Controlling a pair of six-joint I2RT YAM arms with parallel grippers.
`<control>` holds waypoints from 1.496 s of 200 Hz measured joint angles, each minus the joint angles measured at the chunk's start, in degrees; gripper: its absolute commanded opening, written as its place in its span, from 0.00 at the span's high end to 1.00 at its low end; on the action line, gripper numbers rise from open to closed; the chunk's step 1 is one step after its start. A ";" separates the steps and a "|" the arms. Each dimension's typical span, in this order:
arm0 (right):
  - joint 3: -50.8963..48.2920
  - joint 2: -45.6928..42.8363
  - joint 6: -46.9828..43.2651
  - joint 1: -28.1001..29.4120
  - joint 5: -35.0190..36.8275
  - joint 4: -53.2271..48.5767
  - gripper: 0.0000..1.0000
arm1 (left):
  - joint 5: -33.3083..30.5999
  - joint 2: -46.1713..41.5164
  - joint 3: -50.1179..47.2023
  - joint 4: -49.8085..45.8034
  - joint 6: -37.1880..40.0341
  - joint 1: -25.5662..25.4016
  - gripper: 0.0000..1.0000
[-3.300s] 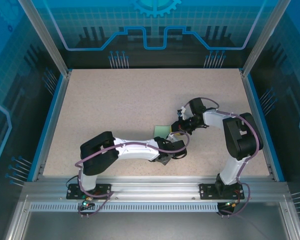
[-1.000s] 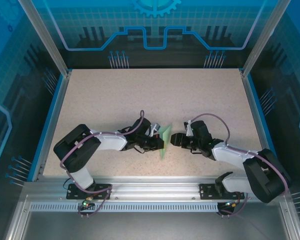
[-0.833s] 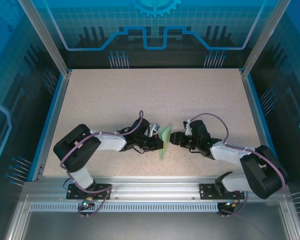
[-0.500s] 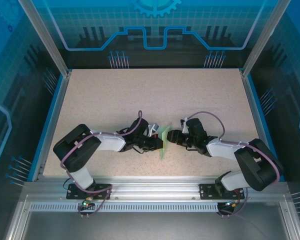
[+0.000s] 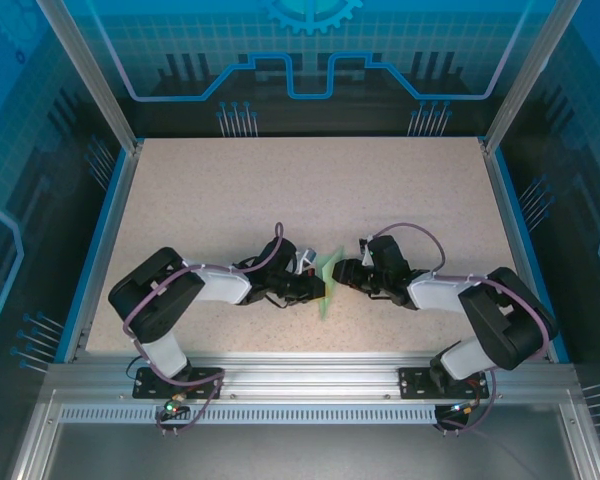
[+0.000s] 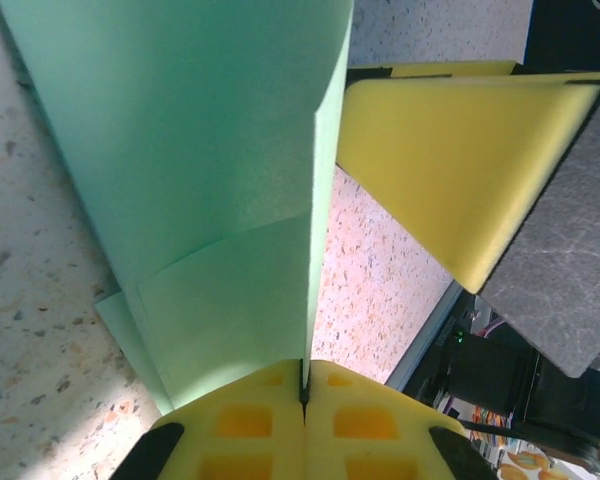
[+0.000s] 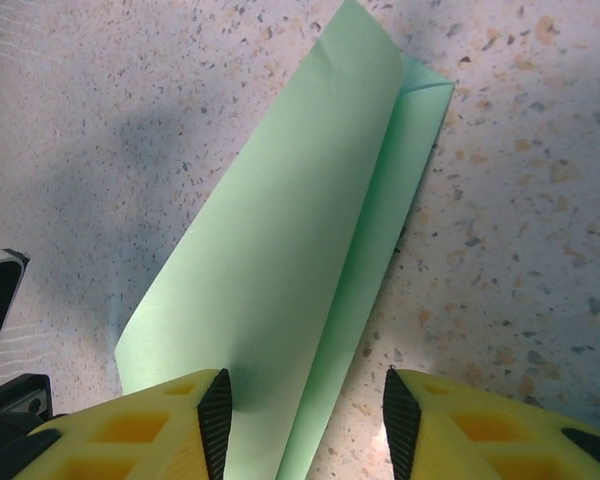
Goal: Fold a paper plane with a square sheet of paper (fold left side to right side)
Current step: Fold the wing for the fifth time at the center of the table.
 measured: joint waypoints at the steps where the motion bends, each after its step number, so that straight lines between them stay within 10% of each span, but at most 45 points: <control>1: 0.00 0.02 0.00 0.00 0.02 0.00 0.54 | -0.02 0.04 -0.02 0.02 -0.04 0.00 0.98; 299: 5.22 5.29 2.73 0.74 1.07 -4.11 0.60 | -0.02 1.29 -0.04 -1.25 -1.14 0.17 0.78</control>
